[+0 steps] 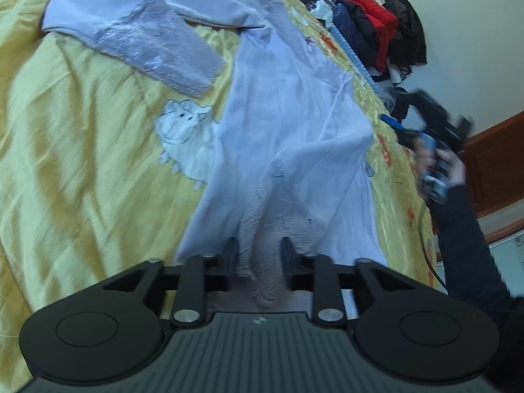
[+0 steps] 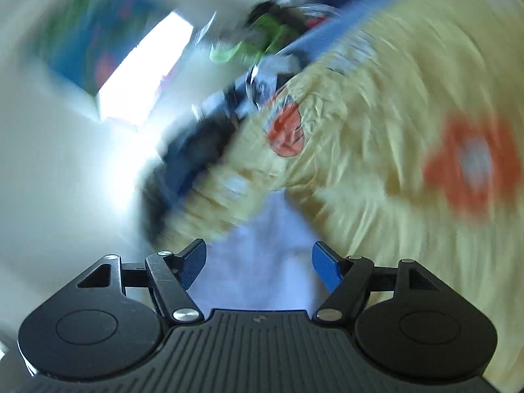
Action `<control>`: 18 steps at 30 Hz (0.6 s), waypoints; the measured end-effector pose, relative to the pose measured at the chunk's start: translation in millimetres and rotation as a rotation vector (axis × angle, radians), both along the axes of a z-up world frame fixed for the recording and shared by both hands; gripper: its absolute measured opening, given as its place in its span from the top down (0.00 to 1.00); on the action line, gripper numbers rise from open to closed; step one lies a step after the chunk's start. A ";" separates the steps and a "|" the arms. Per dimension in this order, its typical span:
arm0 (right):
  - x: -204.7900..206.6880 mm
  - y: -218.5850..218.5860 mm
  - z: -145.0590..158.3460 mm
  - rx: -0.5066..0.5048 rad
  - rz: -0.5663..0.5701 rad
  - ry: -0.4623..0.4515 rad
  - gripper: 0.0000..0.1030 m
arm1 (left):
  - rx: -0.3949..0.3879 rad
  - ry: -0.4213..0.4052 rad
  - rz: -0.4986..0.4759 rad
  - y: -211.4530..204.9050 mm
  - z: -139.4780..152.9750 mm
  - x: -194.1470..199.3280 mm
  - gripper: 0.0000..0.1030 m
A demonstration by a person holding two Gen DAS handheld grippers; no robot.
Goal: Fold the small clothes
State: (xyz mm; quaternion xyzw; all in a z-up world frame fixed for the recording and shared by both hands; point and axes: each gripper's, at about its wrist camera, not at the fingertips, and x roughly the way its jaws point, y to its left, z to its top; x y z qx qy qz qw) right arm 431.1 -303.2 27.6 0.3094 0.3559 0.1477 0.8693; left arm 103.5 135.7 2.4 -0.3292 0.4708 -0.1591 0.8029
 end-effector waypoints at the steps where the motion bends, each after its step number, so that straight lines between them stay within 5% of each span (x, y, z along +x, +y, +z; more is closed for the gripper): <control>1: 13.9 15.4 -0.1 -0.162 0.019 -0.008 0.36 | 0.000 -0.014 -0.009 -3.0 1.7 0.8 0.54; 3: 35.4 40.3 -9.6 -0.364 0.116 -0.033 0.45 | -0.002 -0.037 -0.014 -9.0 3.7 1.7 0.42; 5: 54.5 59.4 -21.8 -0.450 0.204 -0.013 0.53 | -0.005 -0.050 -0.014 -14.1 5.6 4.2 0.32; 8: 74.7 80.1 -37.5 -0.472 0.278 0.028 0.87 | -0.006 -0.061 -0.007 -16.3 5.3 8.7 0.33; 16: 89.5 41.5 -45.6 -0.265 0.132 0.077 0.96 | 0.046 -0.102 -0.047 -22.2 6.8 8.2 0.34; 17: 86.1 39.2 -47.9 -0.244 0.125 0.064 0.95 | 0.040 -0.100 -0.047 -20.9 6.3 8.5 0.34; 18: 84.7 36.0 -49.7 -0.208 0.107 0.071 0.83 | 0.038 -0.097 -0.046 -20.1 6.2 8.6 0.34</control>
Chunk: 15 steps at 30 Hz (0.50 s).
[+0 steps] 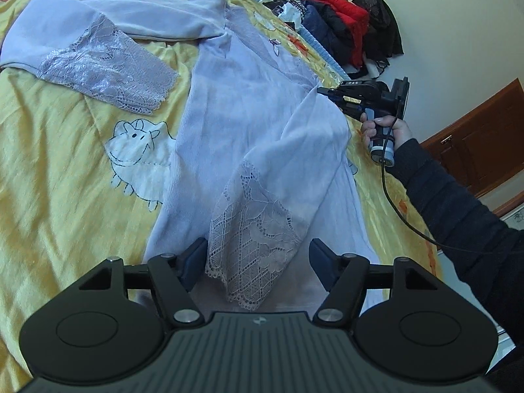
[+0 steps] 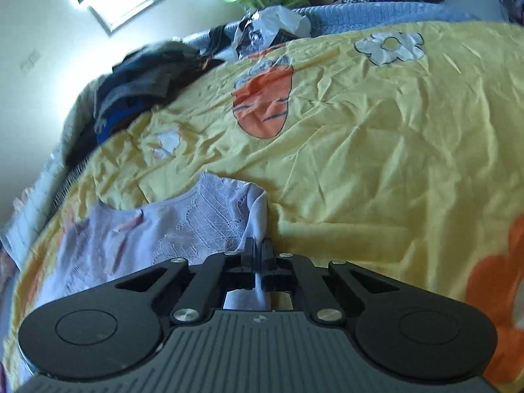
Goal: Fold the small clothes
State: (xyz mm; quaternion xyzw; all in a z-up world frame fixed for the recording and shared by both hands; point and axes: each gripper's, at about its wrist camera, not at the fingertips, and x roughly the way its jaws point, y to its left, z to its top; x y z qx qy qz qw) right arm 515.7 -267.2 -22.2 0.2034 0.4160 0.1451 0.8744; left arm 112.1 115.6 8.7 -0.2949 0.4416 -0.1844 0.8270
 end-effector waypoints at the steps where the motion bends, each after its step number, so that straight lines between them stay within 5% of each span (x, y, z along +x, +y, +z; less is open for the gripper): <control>1: 0.1 -4.8 -2.0 0.048 -0.024 0.019 0.78 | 0.003 0.004 0.000 0.0 0.8 0.3 0.34; 4: -6.2 -17.9 3.4 0.142 -0.105 0.039 0.70 | 0.019 0.044 -0.012 1.4 8.3 -1.0 0.34; 6: -25.6 -17.0 21.3 0.153 -0.107 -0.026 0.68 | -0.020 0.022 -0.024 6.7 20.1 -7.4 0.34; 9: -66.9 4.7 42.4 0.196 0.066 -0.063 0.52 | -0.067 -0.084 -0.047 10.7 45.9 -13.4 0.32; 11: -98.9 30.9 45.1 0.204 0.233 -0.014 0.45 | -0.072 -0.134 -0.032 10.1 55.3 -11.0 0.22; 15: -158.7 77.6 35.4 0.162 0.443 0.032 0.44 | -0.042 -0.118 0.026 6.2 47.9 3.7 0.22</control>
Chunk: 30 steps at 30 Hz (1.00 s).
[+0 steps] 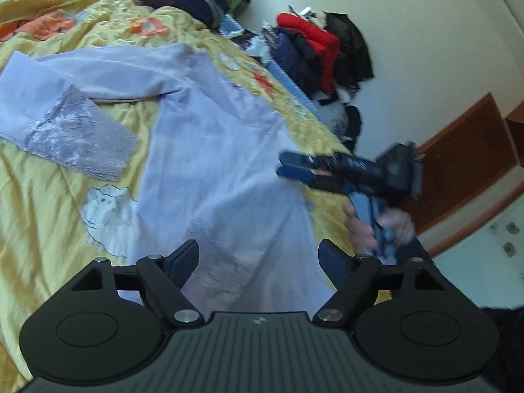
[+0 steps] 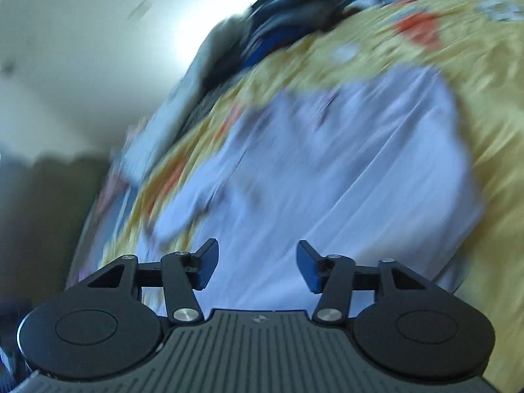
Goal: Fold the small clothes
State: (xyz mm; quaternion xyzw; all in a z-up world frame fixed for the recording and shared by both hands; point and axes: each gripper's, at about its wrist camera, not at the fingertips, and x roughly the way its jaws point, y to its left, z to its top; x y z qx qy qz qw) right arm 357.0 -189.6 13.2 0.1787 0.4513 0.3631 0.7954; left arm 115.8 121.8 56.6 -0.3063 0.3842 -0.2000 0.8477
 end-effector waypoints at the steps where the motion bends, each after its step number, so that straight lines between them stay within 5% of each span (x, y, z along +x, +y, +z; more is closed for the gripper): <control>1: -7.3 6.3 -2.5 -0.006 0.015 0.011 0.44 | 0.011 0.010 0.005 -2.0 -4.4 3.7 0.22; 7: -9.2 24.8 -10.6 -0.020 0.042 0.094 0.46 | 0.090 0.103 -0.094 -27.7 -41.5 15.7 0.23; 11: 8.4 33.3 -23.6 0.060 0.029 0.200 0.40 | 0.103 0.053 -0.108 -30.6 -45.6 6.3 0.21; 15: 30.3 30.1 -45.5 0.099 -0.045 0.286 0.55 | 0.088 0.033 -0.099 -28.9 -48.4 2.1 0.21; 18: 31.2 26.0 -49.3 0.128 -0.105 0.318 0.56 | 0.086 0.022 -0.074 -28.6 -48.0 -1.9 0.21; 21: 13.2 32.2 -38.0 0.137 -0.131 0.290 0.46 | 0.038 0.035 0.022 -13.9 -45.1 -13.2 0.21; 26: -10.2 75.7 -26.7 0.320 0.015 0.357 0.39 | 0.092 -0.059 0.411 33.4 -47.0 -43.3 0.15; 30: -2.1 132.7 -20.3 0.271 0.086 0.341 0.39 | 0.082 -0.122 0.573 60.1 -63.0 -58.4 0.15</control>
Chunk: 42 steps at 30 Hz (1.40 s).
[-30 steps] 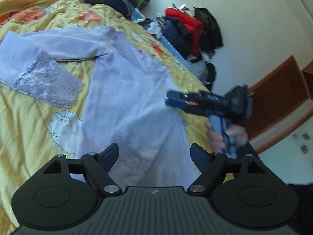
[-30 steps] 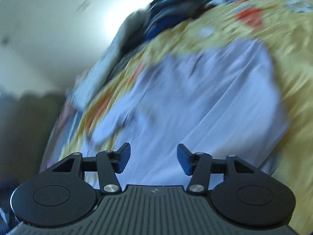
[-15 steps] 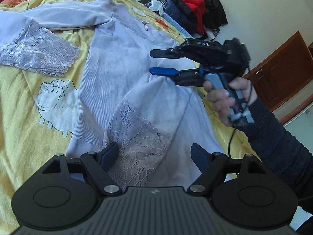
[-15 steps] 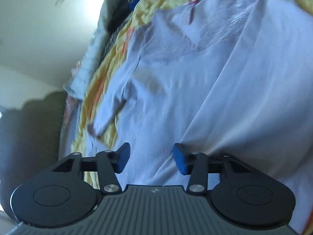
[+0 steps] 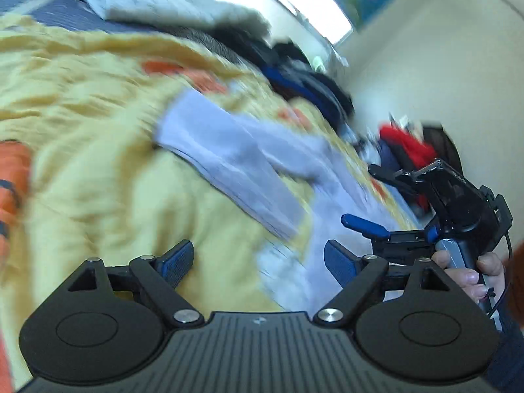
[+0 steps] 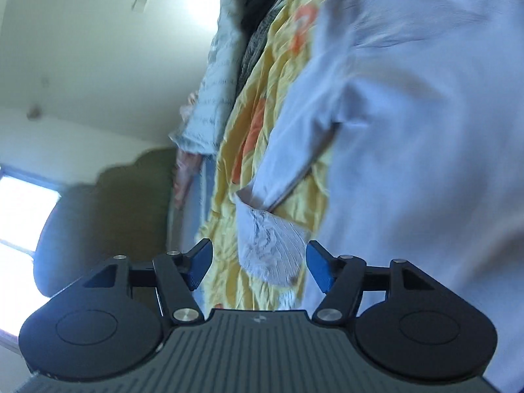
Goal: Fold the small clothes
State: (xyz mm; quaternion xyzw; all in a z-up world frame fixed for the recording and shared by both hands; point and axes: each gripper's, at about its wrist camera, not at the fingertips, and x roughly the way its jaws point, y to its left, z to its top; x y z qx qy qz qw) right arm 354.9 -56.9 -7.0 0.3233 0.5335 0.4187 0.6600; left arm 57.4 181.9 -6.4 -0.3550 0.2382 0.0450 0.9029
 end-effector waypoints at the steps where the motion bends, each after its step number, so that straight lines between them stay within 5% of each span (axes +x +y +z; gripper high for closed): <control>1: 4.4 14.6 1.6 -0.021 0.013 -0.020 0.39 | 0.033 -0.033 -0.003 -0.6 -4.0 -2.3 0.15; 3: 16.0 42.3 4.5 -0.060 0.059 -0.055 0.39 | 0.103 -0.061 -0.023 -9.5 -9.4 -5.9 0.14; 11: 23.2 127.8 1.1 -0.277 0.378 -0.220 0.38 | 0.033 -0.110 -0.054 0.5 -10.7 -9.9 0.11; 17: 21.5 132.6 0.8 -0.301 0.436 -0.233 0.83 | 0.032 -0.115 -0.069 -0.3 -11.4 -9.5 0.09; 19: 20.3 128.6 -5.6 -0.295 0.433 -0.216 0.83 | 0.032 -0.118 -0.077 0.0 -11.6 -9.3 0.07; 21: 18.3 127.6 -10.7 -0.282 0.421 -0.206 0.97 | 0.034 -0.119 -0.087 -0.7 -11.3 -8.6 0.05; 25: 14.3 116.3 -10.5 -0.155 0.339 -0.142 0.97 | 0.032 -0.122 -0.096 0.9 -12.5 -6.2 0.04; 28: 7.6 88.5 6.1 -0.019 0.271 -0.121 0.97 | -0.001 -0.111 -0.075 4.8 -9.5 -7.8 0.04; 32: -13.6 21.0 42.2 0.142 0.169 -0.142 0.96 | -0.258 -0.103 0.030 29.8 -1.7 -14.5 0.04; 35: -49.5 -53.3 72.7 0.263 0.072 -0.187 0.96 | -0.376 -0.111 0.064 43.2 7.6 -11.6 0.04; 38: -102.9 -141.6 84.3 0.381 -0.068 -0.227 0.96 | -0.366 -0.145 0.038 42.9 22.4 -0.9 0.04; 42: -167.5 -232.0 38.8 0.379 -0.306 -0.152 0.96 | -0.322 -0.145 -0.038 27.7 31.9 35.2 0.02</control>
